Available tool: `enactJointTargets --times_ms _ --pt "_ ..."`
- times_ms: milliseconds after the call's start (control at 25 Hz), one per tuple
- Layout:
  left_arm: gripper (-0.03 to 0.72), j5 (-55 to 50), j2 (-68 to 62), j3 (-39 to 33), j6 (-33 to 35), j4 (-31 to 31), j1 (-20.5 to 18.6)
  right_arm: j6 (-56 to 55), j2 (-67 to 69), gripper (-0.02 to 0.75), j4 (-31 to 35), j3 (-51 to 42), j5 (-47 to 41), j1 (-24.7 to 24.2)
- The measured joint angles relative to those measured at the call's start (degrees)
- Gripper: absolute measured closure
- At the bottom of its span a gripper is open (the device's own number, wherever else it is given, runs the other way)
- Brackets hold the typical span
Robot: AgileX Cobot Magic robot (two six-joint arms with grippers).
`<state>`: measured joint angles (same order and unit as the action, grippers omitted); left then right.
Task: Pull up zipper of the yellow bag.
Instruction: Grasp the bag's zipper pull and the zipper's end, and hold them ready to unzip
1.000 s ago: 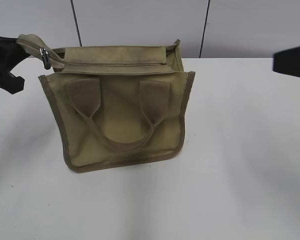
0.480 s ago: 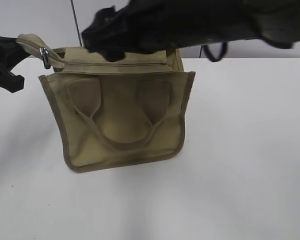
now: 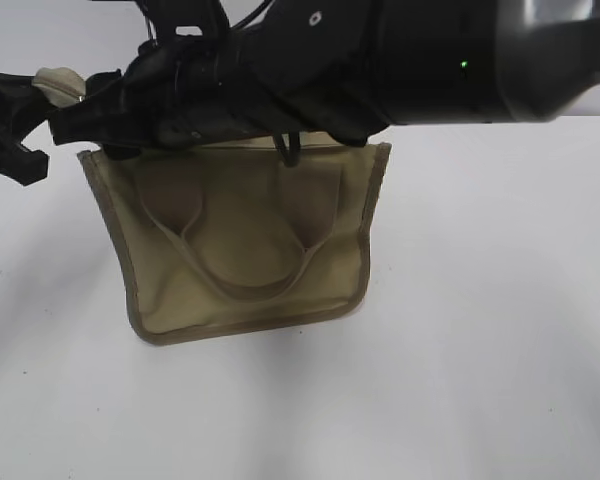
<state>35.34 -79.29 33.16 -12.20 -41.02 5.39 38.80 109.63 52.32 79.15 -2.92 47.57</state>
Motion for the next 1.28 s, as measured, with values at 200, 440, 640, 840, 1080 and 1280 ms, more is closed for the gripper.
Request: enactJointTargets --times_ms 200,440,640,840,1080,1280 --pt "0.683 0.0 0.0 0.0 0.0 0.0 0.0 -2.1 2.4 0.462 0.4 2.8 0.0 0.0" --pt "0.683 0.0 0.0 0.0 0.0 0.0 0.0 -6.0 3.8 0.481 0.4 3.9 0.1 0.0" --pt "0.683 0.2 0.0 0.0 0.0 0.0 0.0 -8.6 4.7 0.557 0.5 4.2 0.2 0.0" --pt "0.683 0.3 0.4 0.0 0.0 -0.1 0.0 -9.0 4.7 0.729 0.5 4.3 0.3 0.0" --pt "0.683 0.1 0.5 0.0 0.0 -0.1 0.0 -9.2 4.6 0.753 0.5 4.3 0.0 0.0" --pt "0.683 0.1 0.5 0.0 0.0 0.0 0.0 -9.2 4.5 0.753 0.5 4.3 -0.9 0.0"
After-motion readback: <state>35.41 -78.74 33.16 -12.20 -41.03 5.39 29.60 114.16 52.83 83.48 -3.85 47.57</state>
